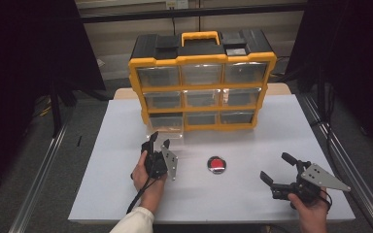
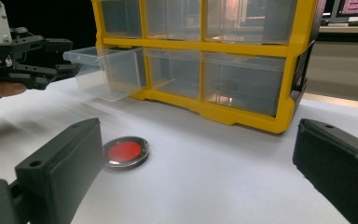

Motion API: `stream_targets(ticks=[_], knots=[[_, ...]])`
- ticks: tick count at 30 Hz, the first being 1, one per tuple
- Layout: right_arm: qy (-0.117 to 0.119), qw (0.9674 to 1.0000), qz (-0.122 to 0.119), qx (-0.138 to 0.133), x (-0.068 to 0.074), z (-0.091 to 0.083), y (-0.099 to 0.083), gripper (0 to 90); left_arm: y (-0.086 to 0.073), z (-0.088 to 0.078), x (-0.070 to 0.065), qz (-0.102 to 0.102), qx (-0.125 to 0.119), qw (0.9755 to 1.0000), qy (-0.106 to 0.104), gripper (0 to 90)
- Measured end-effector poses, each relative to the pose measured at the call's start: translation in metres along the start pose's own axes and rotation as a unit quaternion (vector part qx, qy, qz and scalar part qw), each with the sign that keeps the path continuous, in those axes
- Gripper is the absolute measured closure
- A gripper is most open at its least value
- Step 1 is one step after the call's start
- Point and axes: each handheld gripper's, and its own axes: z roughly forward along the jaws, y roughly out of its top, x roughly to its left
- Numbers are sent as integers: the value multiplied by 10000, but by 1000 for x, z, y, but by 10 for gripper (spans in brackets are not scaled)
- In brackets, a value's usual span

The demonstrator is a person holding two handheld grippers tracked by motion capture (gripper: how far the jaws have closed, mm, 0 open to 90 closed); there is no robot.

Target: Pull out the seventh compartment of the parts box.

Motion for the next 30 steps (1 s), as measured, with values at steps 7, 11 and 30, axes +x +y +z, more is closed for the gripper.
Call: stream_targets(ticks=[7,11,30], knots=[[-3,10000,-14,13,0,1,1,15,0,-5,3,-1073,-105,9941,-102,306],[3,10000,-5,-9,-1,2,1,15,0,-5,6,-1488,-194,9885,-198,258],[-29,10000,20,2,-3,0,0,15,4,-1,9,-3004,-269,9480,-1013,141]])
